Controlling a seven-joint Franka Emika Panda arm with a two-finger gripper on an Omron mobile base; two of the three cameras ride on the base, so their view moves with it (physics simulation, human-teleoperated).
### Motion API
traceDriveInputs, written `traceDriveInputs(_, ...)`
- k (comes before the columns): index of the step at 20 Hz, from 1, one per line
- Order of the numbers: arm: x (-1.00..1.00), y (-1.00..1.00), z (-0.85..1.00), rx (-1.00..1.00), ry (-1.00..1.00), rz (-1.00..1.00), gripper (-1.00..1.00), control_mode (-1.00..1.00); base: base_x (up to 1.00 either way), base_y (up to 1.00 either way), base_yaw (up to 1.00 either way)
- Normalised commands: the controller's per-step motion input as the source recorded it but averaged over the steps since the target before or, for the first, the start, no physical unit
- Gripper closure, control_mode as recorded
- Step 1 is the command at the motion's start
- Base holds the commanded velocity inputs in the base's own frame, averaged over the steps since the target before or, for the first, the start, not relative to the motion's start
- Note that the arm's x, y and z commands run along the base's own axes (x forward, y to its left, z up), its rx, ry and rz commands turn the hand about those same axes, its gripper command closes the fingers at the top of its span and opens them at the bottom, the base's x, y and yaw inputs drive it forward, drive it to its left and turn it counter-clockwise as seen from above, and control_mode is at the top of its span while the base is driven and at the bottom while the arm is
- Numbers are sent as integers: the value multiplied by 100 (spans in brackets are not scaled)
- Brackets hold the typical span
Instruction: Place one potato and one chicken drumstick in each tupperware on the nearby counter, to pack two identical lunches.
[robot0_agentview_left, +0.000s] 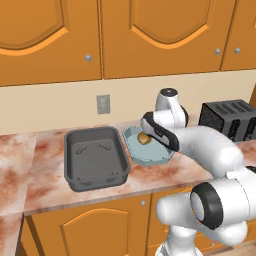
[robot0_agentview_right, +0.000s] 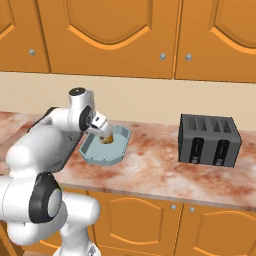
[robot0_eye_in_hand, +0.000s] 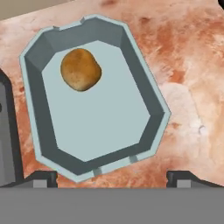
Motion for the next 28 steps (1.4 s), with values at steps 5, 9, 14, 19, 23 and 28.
traceDriveInputs(5,-100,-15,66,0,-20,1,-100,-100,0,0,0)
traceDriveInputs(9,-100,-11,82,0,-30,3,-100,-100,0,0,0)
traceDriveInputs(14,-99,-17,100,0,-34,12,-100,-100,0,0,0)
traceDriveInputs(19,-76,-2,93,-3,-16,12,-100,-100,0,0,0)
traceDriveInputs(23,-18,0,13,-1,0,0,-100,100,-59,0,0)
traceDriveInputs(28,0,0,0,0,0,0,-100,100,-91,-25,0)
